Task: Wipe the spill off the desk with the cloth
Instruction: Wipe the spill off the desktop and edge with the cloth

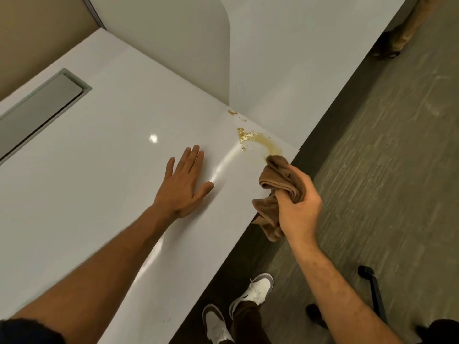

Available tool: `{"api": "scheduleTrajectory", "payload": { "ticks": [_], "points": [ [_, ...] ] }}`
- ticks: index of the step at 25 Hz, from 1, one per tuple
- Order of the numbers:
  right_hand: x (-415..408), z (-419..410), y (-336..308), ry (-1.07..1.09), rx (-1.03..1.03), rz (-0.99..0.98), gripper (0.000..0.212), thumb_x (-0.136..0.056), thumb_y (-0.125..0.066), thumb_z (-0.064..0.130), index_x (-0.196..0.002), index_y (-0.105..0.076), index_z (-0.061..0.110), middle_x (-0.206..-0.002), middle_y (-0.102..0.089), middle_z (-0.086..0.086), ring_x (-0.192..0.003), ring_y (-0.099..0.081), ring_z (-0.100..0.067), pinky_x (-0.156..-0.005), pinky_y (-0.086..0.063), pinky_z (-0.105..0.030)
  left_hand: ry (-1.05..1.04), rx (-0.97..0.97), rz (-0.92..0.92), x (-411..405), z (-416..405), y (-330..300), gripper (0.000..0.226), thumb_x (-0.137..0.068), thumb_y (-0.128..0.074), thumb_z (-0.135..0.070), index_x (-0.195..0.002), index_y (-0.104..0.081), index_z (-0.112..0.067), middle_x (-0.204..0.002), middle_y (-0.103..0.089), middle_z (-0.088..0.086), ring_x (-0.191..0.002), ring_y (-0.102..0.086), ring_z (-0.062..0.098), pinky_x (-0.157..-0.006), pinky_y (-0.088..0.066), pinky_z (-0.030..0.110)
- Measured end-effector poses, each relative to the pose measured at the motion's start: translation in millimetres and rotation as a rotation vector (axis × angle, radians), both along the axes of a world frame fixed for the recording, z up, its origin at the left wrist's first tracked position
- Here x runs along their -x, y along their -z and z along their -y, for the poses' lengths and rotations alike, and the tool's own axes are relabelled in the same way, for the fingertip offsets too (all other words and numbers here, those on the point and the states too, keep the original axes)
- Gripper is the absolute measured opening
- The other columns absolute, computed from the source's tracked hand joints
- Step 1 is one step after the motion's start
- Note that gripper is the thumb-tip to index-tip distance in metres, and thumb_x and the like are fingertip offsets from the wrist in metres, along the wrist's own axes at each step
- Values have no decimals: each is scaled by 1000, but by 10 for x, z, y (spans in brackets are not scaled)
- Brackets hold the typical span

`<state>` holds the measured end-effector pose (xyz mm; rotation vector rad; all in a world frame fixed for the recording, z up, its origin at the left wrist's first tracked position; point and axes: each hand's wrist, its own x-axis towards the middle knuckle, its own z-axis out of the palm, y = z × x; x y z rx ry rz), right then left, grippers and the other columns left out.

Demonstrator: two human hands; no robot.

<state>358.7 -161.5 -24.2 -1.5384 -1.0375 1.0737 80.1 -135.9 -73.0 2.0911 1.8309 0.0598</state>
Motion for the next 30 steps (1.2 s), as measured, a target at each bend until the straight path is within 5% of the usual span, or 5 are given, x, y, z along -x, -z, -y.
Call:
{"api": "scheduleTrajectory", "payload": {
  "ticks": [3,7,12,25,30],
  "points": [
    [-17,-415,95,60,-25,113,53,-92,-73,13,-141,-58,25,-143,-58,7,-132,-56,-5,-106,-55,-42,8,37,-17,110,-196,154,90,-97,-11,-74,-167,10,-22,-175,18,-6,-161,19,14,-128,14,46],
    [108,-692,427,-277,134,769,91,-88,-77,46,-161,-29,20,-172,-8,-13,-158,-11,-31,-127,-21,-52,8,-8,-24,141,-219,275,83,-102,-18,-69,-166,15,-28,-175,21,-11,-161,20,11,-130,10,50],
    [161,-994,602,-240,-2,979,95,-77,-79,61,-152,-44,16,-162,-36,-19,-149,-35,-40,-122,-31,-56,-2,0,-19,151,-222,260,84,-102,-21,-68,-167,11,-27,-175,18,-11,-162,17,12,-130,8,50],
    [511,-408,495,-461,-120,854,78,-64,-95,14,-136,-65,18,-151,-55,-12,-135,-56,-36,-96,-57,-57,-4,1,-26,127,-226,246,85,-101,-23,-69,-168,8,-26,-176,14,-8,-163,13,15,-130,7,52],
    [396,-640,377,-178,-81,509,62,-83,-74,36,-141,-60,18,-151,-55,-9,-140,-51,-28,-111,-45,-49,-3,10,-19,131,-227,248,85,-101,-24,-68,-168,9,-26,-176,15,-8,-163,14,15,-130,6,52]
  ]
}}
